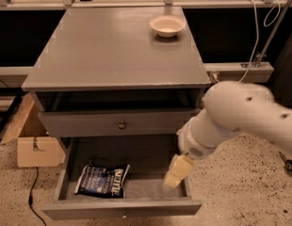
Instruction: Pick blue chip bag from middle drawer and place on counter
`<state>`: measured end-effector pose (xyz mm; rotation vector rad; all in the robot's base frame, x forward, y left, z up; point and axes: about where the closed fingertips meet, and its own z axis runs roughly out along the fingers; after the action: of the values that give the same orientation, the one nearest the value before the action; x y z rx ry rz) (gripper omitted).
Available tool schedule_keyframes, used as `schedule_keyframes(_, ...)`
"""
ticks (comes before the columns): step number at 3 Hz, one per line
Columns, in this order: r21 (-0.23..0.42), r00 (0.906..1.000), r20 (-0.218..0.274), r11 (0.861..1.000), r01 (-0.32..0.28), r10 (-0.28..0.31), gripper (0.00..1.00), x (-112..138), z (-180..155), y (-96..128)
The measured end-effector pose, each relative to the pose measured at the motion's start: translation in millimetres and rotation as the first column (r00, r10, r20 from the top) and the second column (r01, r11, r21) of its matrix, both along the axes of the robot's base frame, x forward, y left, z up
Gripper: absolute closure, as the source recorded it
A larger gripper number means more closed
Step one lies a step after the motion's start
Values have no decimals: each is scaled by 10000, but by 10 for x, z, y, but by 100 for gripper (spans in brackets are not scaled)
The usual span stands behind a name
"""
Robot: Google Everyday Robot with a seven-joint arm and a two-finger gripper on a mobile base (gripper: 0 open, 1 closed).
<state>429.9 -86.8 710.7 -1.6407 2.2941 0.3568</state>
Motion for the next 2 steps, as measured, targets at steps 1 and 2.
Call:
schedule_keyframes(1,535,9994,-322,9984,164,-147,0,43,-695,382)
schedule_keyframes(2,1593,9992,-237,9866,359,-325,0,368,-1356,918)
